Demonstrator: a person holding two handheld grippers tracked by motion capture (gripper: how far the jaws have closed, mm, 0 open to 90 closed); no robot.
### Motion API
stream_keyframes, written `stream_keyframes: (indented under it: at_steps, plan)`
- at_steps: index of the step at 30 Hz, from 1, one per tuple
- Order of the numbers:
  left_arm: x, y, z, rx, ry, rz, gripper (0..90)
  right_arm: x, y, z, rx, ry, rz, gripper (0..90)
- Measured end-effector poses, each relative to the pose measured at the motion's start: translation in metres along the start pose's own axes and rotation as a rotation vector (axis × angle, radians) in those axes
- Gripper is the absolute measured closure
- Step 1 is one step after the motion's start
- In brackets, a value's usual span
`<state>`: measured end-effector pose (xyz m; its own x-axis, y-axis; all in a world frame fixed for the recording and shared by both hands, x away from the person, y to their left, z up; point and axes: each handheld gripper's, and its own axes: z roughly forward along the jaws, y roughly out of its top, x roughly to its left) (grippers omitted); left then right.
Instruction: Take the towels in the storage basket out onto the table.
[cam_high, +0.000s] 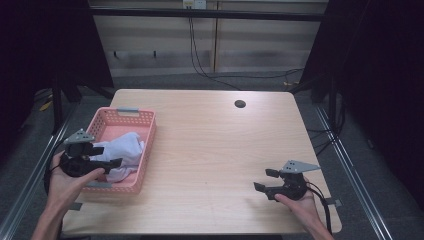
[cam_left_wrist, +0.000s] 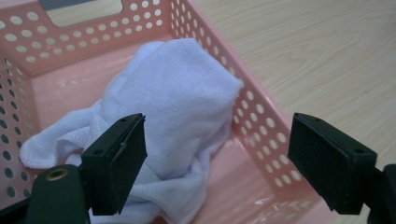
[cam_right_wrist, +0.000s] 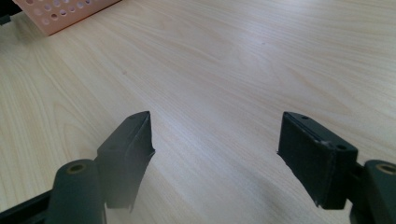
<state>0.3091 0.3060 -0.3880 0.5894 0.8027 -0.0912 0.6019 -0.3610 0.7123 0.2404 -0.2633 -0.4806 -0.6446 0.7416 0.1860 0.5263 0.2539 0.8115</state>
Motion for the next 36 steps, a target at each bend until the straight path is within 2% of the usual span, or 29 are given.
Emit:
stream_keyframes:
  at_steps: [1,2,3,4,5,6,7,9,10,12,14,18,19,20,23,25,26,27,28,29,31,32,33,34,36]
  plan:
    - [0.008,0.004,0.005,0.024,-0.003,0.015,18.9,0.0,0.0,0.0,-0.001,0.002,-0.003,25.6]
    - [0.008,0.004,0.005,0.024,-0.003,0.015,17.8,0.0,0.0,0.0,-0.001,0.002,-0.003,25.6]
    - [0.012,0.007,0.008,0.038,-0.002,0.036,17.8,0.0,0.0,0.001,0.002,0.003,0.001,25.6]
    - [0.017,0.011,0.014,0.053,0.007,0.034,18.0,0.0,0.0,0.001,0.002,0.005,0.001,25.4]
    - [0.022,0.013,0.017,0.061,-0.01,0.021,16.9,0.0,0.0,0.001,0.002,0.008,0.002,25.4]
    - [0.022,0.013,0.017,0.061,-0.01,0.021,16.3,0.0,0.0,0.001,0.002,0.008,0.002,25.4]
    - [0.03,0.014,0.025,0.066,-0.013,0.016,16.5,0.0,0.0,0.001,0.001,0.009,0.001,25.4]
    - [0.036,0.013,0.033,0.089,-0.035,0.007,16.2,0.0,0.0,0.001,-0.001,0.016,0.001,25.3]
    - [0.039,0.013,0.038,0.115,-0.03,0.008,16.2,0.0,0.0,0.001,0.0,0.016,0.002,25.1]
    - [0.042,0.013,0.044,0.139,-0.019,0.024,16.3,-0.001,-0.001,0.001,0.001,0.021,0.004,24.8]
    - [0.044,0.014,0.046,0.138,-0.033,0.035,15.5,-0.001,-0.001,0.002,0.002,0.019,0.006,24.8]
    - [0.045,0.016,0.053,0.166,-0.027,0.051,15.1,-0.001,-0.001,0.002,0.002,0.03,0.009,24.8]
    - [0.044,0.016,0.059,0.203,0.0,0.092,15.1,-0.001,-0.001,0.002,0.0,0.033,0.008,24.8]
    - [0.044,0.015,0.062,0.217,0.022,0.104,15.1,0.0,-0.001,0.002,-0.001,0.034,0.007,24.8]
    - [0.046,0.01,0.071,0.23,0.05,0.087,14.6,0.0,-0.001,0.001,-0.004,0.041,0.01,24.8]
    - [0.047,0.007,0.079,0.293,0.075,0.117,13.0,-0.001,-0.001,0.002,-0.002,0.042,0.013,24.8]
    - [0.047,0.007,0.079,0.293,0.075,0.117,12.9,-0.001,-0.001,0.002,-0.002,0.042,0.013,24.8]
    - [0.047,0.006,0.083,0.326,0.091,0.103,12.9,-0.001,-0.001,0.002,-0.002,0.044,0.014,24.8]
    - [0.047,0.007,0.085,0.318,0.093,0.107,14.9,0.0,-0.001,0.003,-0.002,0.048,0.01,24.8]
    - [0.047,0.007,0.086,0.325,0.095,0.092,14.9,0.0,-0.001,0.003,-0.002,0.048,0.01,24.8]
    - [0.046,0.007,0.09,0.344,0.111,0.078,23.7,0.0,-0.001,0.003,0.001,0.049,0.007,24.8]
    - [0.046,0.007,0.09,0.347,0.114,0.058,26.3,0.0,-0.001,0.003,0.001,0.051,0.008,24.8]
    - [0.049,0.008,0.09,0.348,0.111,0.063,29.4,0.0,-0.001,0.003,0.002,0.051,0.008,24.8]
    - [0.05,0.009,0.091,0.352,0.117,0.044,31.8,0.0,-0.001,0.004,0.003,0.051,0.01,24.8]
    - [0.051,0.009,0.091,0.347,0.124,0.031,37.0,0.0,-0.001,0.004,0.006,0.053,0.009,24.8]
